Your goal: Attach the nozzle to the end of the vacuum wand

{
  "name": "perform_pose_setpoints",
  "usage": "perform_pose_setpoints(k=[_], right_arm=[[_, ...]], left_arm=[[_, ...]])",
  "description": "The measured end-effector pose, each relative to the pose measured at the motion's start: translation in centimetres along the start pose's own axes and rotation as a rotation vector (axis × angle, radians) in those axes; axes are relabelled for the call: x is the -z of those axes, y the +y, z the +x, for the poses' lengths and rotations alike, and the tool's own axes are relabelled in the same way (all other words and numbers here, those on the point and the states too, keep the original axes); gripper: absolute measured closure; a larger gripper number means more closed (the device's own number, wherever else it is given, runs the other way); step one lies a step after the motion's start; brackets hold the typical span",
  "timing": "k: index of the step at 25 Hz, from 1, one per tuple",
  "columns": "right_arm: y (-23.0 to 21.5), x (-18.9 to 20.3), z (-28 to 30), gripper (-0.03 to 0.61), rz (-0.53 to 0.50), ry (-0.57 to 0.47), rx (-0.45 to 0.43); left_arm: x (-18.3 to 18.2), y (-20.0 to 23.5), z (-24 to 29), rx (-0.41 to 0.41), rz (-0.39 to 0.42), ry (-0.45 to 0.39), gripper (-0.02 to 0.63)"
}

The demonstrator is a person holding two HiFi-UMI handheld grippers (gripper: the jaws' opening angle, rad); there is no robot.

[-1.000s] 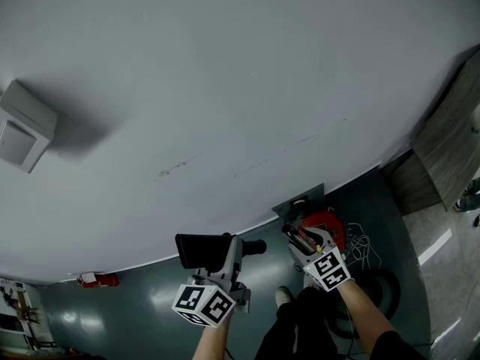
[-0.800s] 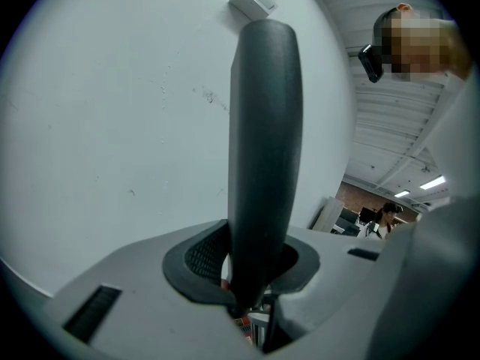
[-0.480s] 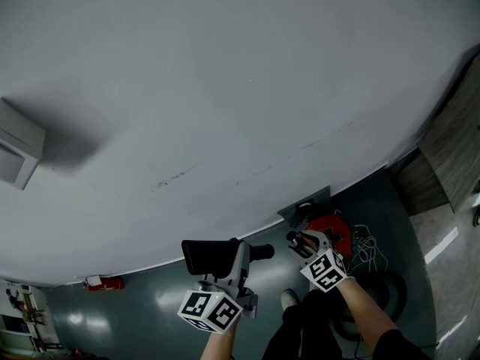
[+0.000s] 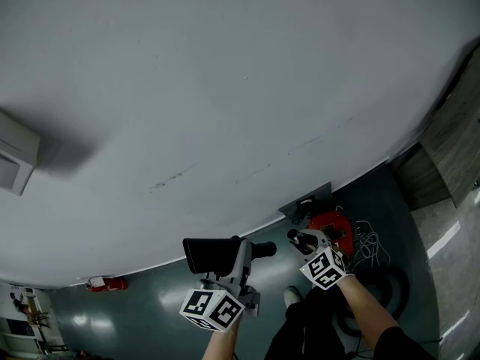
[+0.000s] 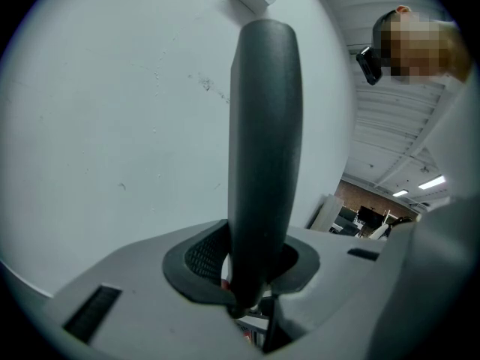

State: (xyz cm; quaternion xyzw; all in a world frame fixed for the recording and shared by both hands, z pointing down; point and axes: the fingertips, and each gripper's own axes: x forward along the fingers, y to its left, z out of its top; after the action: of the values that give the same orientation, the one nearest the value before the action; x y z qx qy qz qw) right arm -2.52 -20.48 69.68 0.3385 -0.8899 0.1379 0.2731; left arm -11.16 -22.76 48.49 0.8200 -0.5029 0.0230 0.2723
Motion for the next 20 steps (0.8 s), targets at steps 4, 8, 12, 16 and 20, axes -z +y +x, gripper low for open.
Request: perform_pose_setpoints(k=[4, 8, 12, 16, 20], right_arm=[[0.0, 0.0, -0.3, 0.445, 0.005, -0.003, 0.010], [0.0, -0.1, -0.9, 0.445, 0.002, -0.012, 0.029], [0.0, 0.0, -1.4, 0.445, 0.003, -0.015, 0.036], [0.0, -0.1, -1.7, 0.446, 0.007, -0.020, 0.043], [0.4, -0.2, -1.7, 0.446, 0.000, -0.024, 0.038]], left_arm=[[-0.2, -0.2, 0.1, 0.009, -0.001, -0.004, 0.523], [-0.6, -1.0, 0.5, 0.031, -0.001, -0.008, 0.523], [-0.5, -2.5, 1.6, 0.076, 0.018, -0.007, 0.523], [0.0, -3.9, 3.2, 0.130, 0.044, 0.006, 0.523], [0.8, -4.6, 4.1, 0.160, 0.046, 0.024, 0.523]])
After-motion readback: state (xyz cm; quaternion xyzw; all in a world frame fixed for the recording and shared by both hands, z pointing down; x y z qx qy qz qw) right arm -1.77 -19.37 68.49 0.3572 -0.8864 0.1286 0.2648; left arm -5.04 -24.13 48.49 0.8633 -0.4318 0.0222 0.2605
